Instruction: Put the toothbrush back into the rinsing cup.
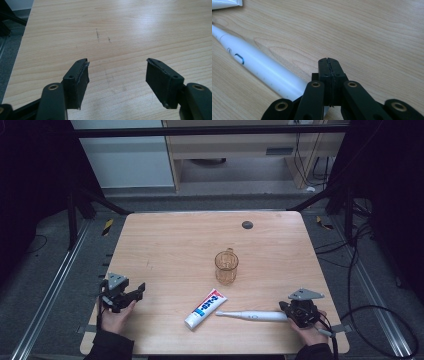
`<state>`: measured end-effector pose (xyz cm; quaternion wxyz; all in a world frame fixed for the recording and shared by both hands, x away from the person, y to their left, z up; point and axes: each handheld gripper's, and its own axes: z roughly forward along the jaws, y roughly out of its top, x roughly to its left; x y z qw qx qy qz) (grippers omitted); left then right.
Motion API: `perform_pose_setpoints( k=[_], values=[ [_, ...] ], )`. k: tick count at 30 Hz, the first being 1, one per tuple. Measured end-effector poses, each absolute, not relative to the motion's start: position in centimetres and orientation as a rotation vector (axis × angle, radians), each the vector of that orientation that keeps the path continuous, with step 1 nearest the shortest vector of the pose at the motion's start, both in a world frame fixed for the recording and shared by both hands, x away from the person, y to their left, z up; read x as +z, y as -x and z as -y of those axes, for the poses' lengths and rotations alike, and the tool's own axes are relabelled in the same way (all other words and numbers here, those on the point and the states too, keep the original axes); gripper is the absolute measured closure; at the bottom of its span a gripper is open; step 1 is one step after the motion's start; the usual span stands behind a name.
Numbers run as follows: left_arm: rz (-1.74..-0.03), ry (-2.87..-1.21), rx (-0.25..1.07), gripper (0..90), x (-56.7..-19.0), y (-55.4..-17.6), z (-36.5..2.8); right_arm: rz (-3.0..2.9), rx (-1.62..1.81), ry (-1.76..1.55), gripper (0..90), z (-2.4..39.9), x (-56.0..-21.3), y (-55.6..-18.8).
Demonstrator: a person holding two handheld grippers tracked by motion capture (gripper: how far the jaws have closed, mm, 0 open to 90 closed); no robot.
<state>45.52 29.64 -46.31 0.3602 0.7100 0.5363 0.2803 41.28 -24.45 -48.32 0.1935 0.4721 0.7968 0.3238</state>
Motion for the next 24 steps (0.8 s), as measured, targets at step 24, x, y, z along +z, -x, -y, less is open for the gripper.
perform_pose_setpoints(
  k=[24],
  values=[
    [-1.38, -1.833, 0.723, 34.3, -46.3, -45.5, -29.6, -2.233, 1.031, -1.235, 89.5, 23.1, -46.7, -41.6]
  ],
)
